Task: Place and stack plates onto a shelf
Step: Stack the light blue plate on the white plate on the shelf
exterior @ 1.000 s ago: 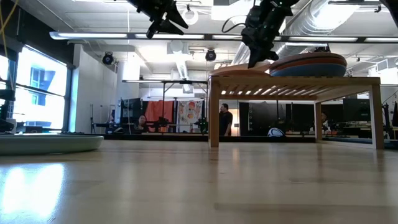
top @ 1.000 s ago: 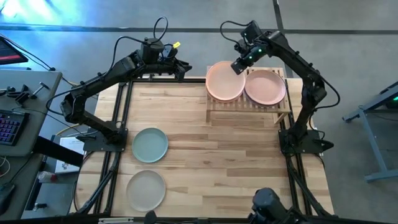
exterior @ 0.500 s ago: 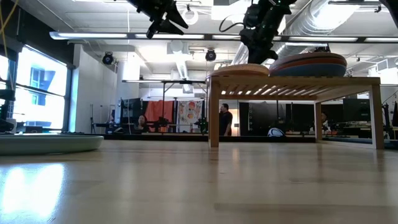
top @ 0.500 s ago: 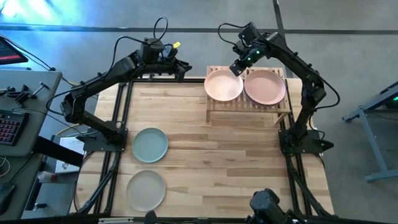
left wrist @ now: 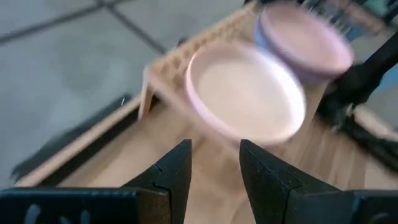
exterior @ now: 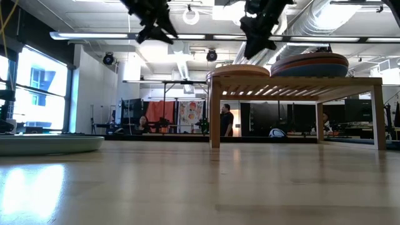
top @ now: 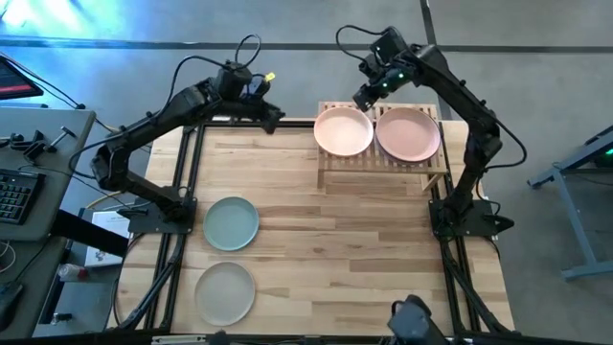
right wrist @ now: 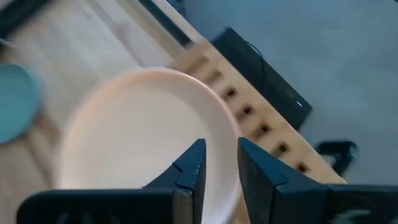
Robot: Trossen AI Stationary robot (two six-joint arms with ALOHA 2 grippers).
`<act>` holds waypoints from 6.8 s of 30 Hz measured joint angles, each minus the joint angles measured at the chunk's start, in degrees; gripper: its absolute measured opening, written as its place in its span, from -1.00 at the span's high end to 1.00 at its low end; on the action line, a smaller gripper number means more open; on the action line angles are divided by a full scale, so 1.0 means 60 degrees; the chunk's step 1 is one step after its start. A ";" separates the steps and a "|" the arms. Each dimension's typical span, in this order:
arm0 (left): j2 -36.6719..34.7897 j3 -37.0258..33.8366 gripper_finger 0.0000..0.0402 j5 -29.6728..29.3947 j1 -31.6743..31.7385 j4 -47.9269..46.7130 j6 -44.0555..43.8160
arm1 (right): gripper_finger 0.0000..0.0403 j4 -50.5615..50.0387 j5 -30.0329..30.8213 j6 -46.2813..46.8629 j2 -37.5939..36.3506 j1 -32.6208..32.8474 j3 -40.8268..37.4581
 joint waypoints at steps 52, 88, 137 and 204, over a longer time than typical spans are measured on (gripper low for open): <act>-0.0454 -0.6551 0.40 -0.1466 -0.3410 -0.2168 0.4416 | 0.65 -0.0910 0.1070 0.3190 -0.0006 0.5209 0.1607; 0.0457 -0.7464 0.49 -0.2253 -0.3399 -0.0995 0.5499 | 0.65 -0.0928 0.1074 0.3594 -0.0006 0.5241 0.1604; 0.0453 0.0106 1.00 -0.3367 -0.2788 -0.4214 0.0460 | 0.65 -0.1139 0.2386 0.4873 0.0335 0.5326 0.1589; 0.0552 0.0295 0.50 -0.2662 -0.2688 -0.1725 0.1661 | 1.00 -0.0971 0.3212 0.5471 0.1225 0.5842 0.1593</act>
